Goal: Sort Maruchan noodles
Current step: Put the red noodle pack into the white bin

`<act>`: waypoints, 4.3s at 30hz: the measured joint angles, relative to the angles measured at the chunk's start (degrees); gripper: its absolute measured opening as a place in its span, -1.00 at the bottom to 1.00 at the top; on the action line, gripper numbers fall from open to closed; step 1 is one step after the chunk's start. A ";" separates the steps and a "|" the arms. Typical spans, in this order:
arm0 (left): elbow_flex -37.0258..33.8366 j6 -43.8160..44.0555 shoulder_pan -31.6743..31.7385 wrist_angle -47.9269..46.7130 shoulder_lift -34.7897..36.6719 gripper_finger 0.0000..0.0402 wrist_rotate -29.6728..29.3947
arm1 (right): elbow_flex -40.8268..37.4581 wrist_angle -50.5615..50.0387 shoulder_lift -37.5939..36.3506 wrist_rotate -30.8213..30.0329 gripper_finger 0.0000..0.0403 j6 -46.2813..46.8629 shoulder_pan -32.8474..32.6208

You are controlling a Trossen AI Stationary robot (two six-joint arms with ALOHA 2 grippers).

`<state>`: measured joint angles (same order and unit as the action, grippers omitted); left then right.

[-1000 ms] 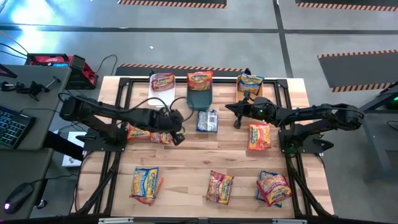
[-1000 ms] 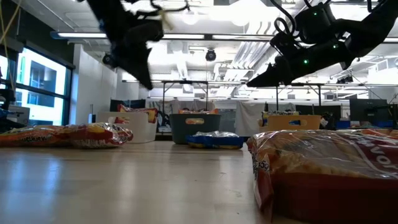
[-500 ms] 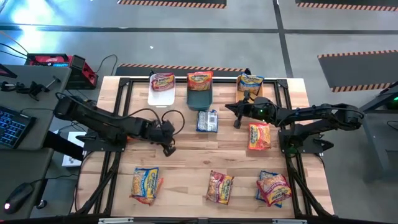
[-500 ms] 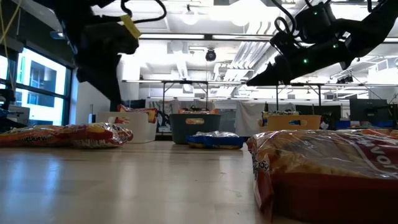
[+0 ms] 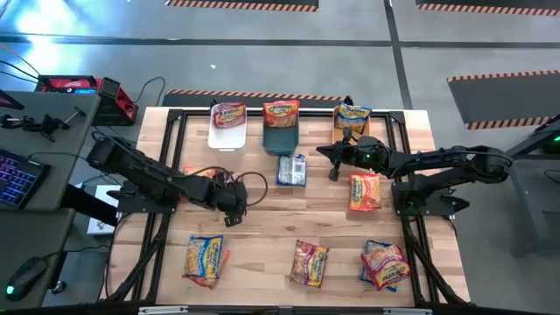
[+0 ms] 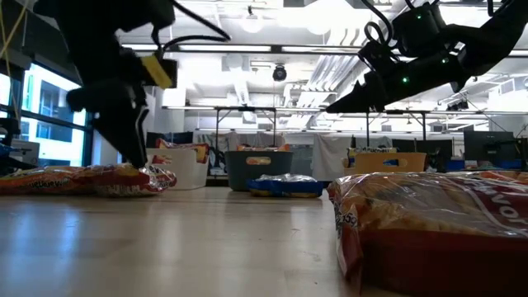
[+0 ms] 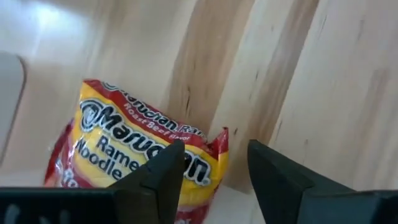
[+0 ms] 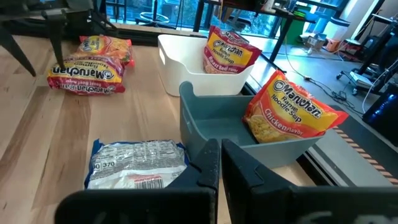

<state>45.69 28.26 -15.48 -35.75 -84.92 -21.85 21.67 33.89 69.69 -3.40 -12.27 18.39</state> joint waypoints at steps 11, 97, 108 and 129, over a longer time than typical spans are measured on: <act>0.35 -7.59 -0.02 -0.65 -5.77 -0.27 2.74 | 0.00 -0.15 0.00 0.00 -1.00 0.00 0.00; 11.06 -11.15 32.31 2.08 -6.92 -0.99 25.62 | 0.00 0.22 0.04 3.75 -1.00 5.91 0.00; 5.01 2.29 29.79 34.74 -0.61 -1.00 10.89 | 8.27 -5.33 5.14 10.92 -0.48 23.17 -2.21; 2.86 -0.44 26.24 52.92 -0.55 -1.00 3.39 | 29.73 -10.96 30.34 -14.45 0.45 25.16 -8.96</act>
<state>48.56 27.81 10.76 17.16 -85.47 -18.46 51.40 22.92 100.03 -17.85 12.88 9.43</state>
